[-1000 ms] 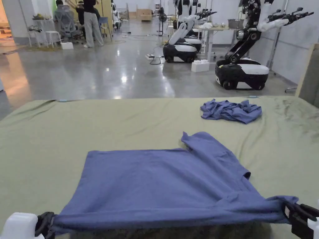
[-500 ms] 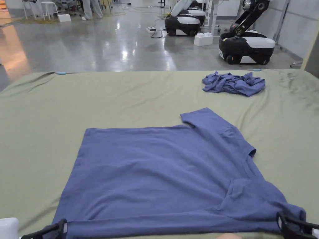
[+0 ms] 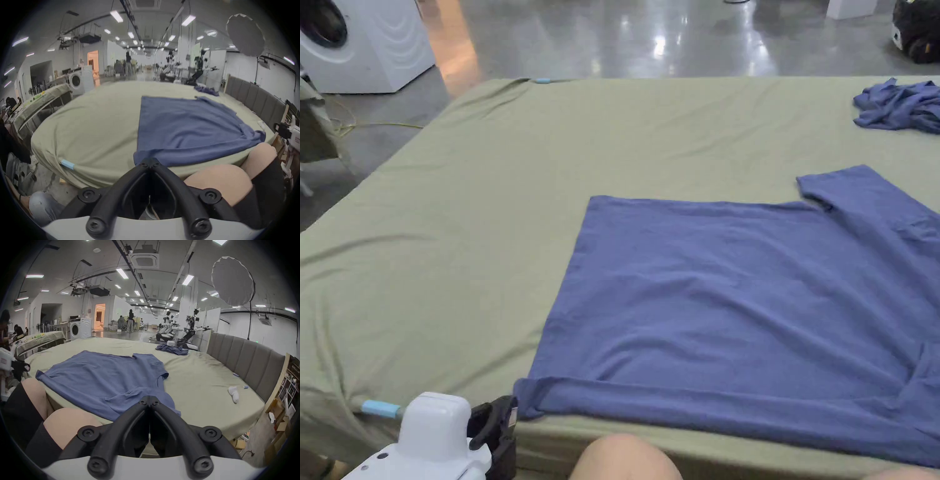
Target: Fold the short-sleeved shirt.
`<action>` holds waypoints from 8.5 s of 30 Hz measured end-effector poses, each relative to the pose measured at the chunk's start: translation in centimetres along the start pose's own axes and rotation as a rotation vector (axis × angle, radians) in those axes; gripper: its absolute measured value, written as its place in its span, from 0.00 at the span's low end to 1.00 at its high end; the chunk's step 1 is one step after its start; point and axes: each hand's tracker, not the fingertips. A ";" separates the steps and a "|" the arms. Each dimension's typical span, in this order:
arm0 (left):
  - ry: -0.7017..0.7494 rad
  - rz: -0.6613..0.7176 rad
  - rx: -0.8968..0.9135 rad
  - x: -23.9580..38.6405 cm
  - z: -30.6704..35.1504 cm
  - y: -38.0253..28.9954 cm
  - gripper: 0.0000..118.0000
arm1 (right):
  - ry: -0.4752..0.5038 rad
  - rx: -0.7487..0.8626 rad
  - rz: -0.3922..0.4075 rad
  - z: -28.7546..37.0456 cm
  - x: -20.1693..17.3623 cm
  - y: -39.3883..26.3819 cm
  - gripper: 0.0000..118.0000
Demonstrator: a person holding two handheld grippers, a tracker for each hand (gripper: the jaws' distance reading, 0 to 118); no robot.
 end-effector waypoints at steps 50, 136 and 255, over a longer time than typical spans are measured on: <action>-0.090 0.000 -0.052 0.0 -5.8 12.7 0.00 | 0.116 -0.474 0.005 -13.7 7.5 8.3 0.04; -0.191 0.104 -0.254 -1.7 -4.8 3.2 0.07 | 0.156 -0.618 -0.117 -9.2 3.5 -1.6 0.24; -0.811 0.744 -0.461 -18.8 -19.1 5.4 0.30 | 0.159 -0.281 -0.200 -3.8 -1.9 7.2 0.03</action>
